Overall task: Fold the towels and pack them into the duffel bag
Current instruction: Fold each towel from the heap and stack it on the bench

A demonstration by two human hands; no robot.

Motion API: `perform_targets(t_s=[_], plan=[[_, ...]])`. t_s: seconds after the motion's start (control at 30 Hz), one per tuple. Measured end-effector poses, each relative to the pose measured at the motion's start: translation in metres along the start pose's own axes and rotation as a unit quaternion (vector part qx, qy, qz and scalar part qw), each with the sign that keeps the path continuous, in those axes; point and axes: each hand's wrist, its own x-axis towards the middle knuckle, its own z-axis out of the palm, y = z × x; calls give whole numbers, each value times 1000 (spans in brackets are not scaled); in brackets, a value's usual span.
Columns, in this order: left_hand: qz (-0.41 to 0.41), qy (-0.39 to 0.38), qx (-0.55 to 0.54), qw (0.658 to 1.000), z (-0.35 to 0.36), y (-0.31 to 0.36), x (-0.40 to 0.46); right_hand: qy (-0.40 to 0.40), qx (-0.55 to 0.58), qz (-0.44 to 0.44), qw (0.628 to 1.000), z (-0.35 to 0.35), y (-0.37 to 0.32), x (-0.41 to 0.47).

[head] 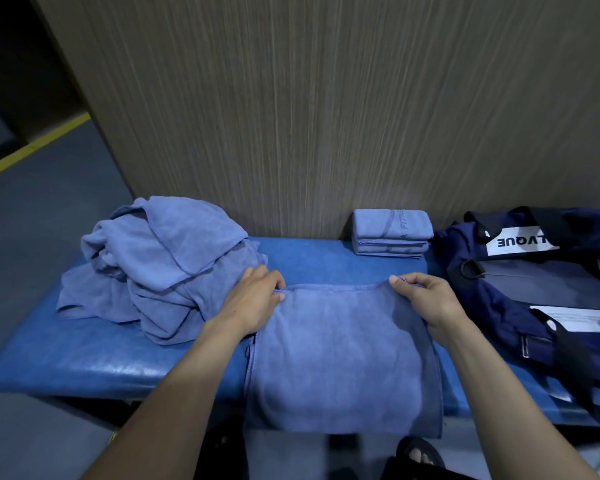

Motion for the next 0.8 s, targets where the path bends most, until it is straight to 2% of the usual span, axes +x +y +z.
perform_targets(t_s=[0.1,0.27,0.53,0.67,0.8], plan=[[14,-11,-21,1000,-4,1,-3,0,-19,-17,1000,2,2,-1],[45,27,-156,986,-23,2,-12,37,-8,-81,996,-4,-5,-4],[156,45,-145,976,-47,-1,-35,16,61,-170,983,-12,-34,-39],[149,67,-143,976,-55,3,-46,3,74,-194,978,-17,-42,-55],[98,83,-148,981,-58,4,-53,18,103,-200,974,-14,-45,-65]])
